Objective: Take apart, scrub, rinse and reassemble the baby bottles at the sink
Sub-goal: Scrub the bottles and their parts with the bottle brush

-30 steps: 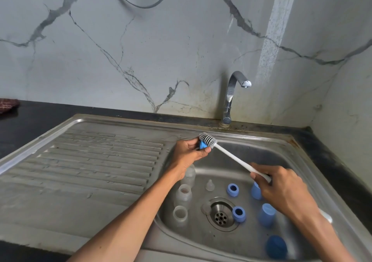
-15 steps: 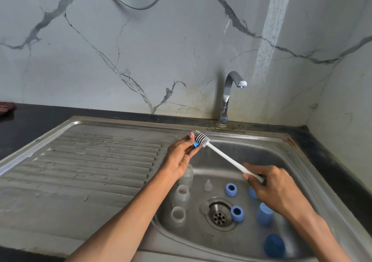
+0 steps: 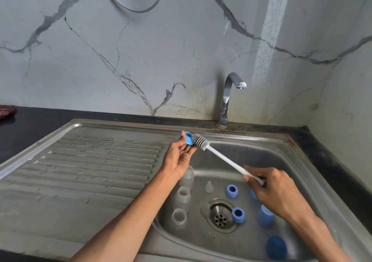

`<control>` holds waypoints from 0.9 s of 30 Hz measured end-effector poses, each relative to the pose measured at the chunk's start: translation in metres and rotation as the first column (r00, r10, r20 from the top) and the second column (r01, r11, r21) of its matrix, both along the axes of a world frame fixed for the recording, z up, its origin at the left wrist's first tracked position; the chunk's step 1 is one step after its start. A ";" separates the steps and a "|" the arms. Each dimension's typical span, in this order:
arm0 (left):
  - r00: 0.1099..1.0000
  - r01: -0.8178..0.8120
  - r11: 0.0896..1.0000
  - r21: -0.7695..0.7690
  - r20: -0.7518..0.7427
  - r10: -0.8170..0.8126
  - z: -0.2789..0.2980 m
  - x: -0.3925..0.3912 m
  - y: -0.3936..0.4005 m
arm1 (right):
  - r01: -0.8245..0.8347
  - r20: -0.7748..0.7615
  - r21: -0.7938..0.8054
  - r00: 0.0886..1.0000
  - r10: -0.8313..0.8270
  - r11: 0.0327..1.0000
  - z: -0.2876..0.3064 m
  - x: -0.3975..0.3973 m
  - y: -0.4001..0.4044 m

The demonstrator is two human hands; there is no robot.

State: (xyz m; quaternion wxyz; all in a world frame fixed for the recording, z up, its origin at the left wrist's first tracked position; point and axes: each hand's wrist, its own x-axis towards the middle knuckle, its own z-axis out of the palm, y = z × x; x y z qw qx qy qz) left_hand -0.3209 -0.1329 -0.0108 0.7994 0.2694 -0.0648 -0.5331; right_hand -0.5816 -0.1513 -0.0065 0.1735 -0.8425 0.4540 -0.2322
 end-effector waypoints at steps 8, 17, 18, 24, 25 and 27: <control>0.998 0.047 0.999 0.003 -0.033 -0.047 0.000 -0.018 -0.001 | 0.012 0.029 0.012 1.000 -0.012 1.000 -0.001 0.002 -0.001; 0.996 0.086 0.996 -0.006 0.032 -0.086 -0.005 -0.023 -0.001 | 0.028 0.050 0.014 0.998 -0.029 0.999 -0.001 0.004 0.002; 0.993 0.106 0.994 -0.003 0.060 -0.105 -0.005 -0.026 -0.001 | 0.031 0.057 0.009 0.998 -0.031 0.999 -0.001 0.005 0.003; 0.997 0.022 0.999 0.027 0.076 -0.024 -0.003 -0.020 -0.003 | -0.032 0.068 0.045 0.997 0.029 0.998 0.002 0.007 0.003; 0.998 -0.009 0.999 0.040 0.066 0.006 -0.004 -0.015 -0.004 | -0.045 0.058 0.053 0.997 0.041 0.998 0.003 0.007 0.004; 0.998 -0.053 0.998 0.043 0.023 0.052 -0.005 -0.007 -0.005 | -0.066 0.040 0.059 0.997 0.064 0.996 0.003 0.007 0.005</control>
